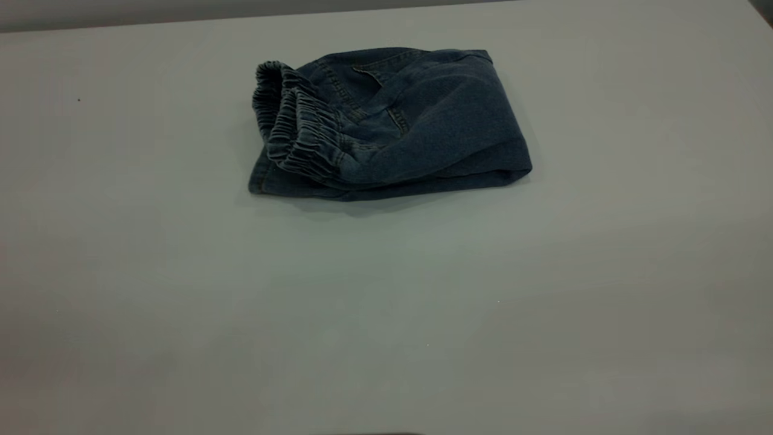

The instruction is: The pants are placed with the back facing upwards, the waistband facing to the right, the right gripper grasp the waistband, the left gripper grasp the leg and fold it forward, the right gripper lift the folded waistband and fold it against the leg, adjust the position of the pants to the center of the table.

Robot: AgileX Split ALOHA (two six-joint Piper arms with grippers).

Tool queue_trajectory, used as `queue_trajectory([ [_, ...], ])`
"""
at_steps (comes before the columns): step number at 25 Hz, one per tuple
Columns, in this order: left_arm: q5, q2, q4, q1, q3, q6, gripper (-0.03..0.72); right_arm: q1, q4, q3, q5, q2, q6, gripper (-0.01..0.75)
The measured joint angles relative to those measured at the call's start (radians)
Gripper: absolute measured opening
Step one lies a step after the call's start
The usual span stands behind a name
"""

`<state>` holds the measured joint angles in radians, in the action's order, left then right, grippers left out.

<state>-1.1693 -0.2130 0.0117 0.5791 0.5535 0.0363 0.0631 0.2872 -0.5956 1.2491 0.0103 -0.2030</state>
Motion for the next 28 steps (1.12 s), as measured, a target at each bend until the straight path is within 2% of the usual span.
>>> queue_trajectory([
  [8,0.027,0.0,0.015,0.0,-0.05,0.002,0.546,0.0,-0.113,0.117,-0.088,0.0,0.014,0.586],
  [28,0.048,0.0,0.017,0.0,-0.061,0.004,0.546,0.0,-0.115,0.121,-0.095,0.0,0.026,0.586],
])
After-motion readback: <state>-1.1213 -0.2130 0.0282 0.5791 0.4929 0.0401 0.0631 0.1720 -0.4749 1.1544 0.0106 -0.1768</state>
